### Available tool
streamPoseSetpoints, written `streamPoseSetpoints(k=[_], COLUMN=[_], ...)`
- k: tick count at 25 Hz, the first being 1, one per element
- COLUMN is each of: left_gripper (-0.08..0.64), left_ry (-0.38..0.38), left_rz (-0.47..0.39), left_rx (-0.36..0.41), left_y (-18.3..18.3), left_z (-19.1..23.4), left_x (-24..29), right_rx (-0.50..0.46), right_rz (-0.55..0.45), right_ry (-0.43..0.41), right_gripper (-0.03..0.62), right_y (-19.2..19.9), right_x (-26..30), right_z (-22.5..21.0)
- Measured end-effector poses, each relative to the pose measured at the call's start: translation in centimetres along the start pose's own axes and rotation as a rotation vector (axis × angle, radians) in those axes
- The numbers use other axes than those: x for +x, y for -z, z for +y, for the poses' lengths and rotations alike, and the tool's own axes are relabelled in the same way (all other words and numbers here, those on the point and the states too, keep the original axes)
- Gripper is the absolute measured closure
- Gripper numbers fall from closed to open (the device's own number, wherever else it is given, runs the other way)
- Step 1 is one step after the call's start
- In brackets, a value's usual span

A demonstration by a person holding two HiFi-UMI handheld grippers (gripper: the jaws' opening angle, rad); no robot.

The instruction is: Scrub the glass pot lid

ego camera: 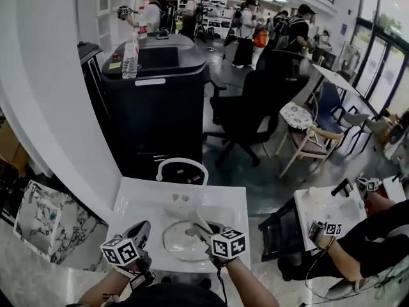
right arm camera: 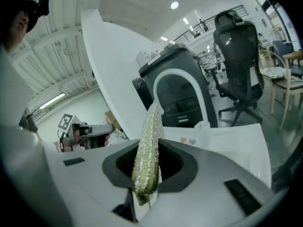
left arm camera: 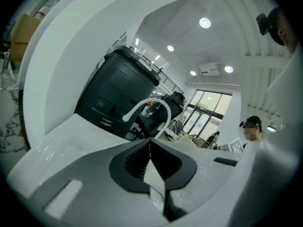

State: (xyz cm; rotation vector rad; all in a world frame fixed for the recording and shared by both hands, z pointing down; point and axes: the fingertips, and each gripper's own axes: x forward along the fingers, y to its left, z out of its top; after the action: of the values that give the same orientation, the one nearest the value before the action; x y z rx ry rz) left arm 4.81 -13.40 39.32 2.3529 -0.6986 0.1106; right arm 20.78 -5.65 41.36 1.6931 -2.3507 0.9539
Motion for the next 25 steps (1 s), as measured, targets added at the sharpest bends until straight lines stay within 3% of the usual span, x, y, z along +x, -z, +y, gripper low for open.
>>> streamPoseSetpoints(k=[3, 5, 9, 13, 18, 25], left_gripper=[0.558, 0.558, 0.558, 0.558, 0.558, 0.558], left_ry=[0.092, 0.136, 0.175, 0.21, 0.195, 0.191], left_rz=[-0.02, -0.048, -0.098, -0.115, -0.118, -0.121], left_rx=[0.063, 0.148, 0.359, 0.485, 0.521, 0.529], left_y=[-1.8, -3.0, -3.8, -3.5, -3.3, -2.5], left_z=[-4.0, -6.5, -10.0, -11.7, -10.5, -9.8], left_x=[1.5, 1.9, 1.7, 1.0, 0.6, -0.5], right_rx=[-0.02, -0.05, -0.115, -0.244, -0.37, -0.354], right_rz=[-0.143, -0.231, -0.378, -0.499, -0.563, -0.541], right_ry=[0.054, 0.091, 0.18, 0.265, 0.335, 0.319], right_gripper=[0.526, 0.526, 0.526, 0.525, 0.526, 0.526], right_y=[-3.6, -5.8, -8.4, -9.2, -9.0, -7.7], right_x=[-4.1, -6.4, -10.0, -11.7, -11.2, -9.1], right_z=[1.0, 2.0, 3.8, 5.6, 6.6, 7.5])
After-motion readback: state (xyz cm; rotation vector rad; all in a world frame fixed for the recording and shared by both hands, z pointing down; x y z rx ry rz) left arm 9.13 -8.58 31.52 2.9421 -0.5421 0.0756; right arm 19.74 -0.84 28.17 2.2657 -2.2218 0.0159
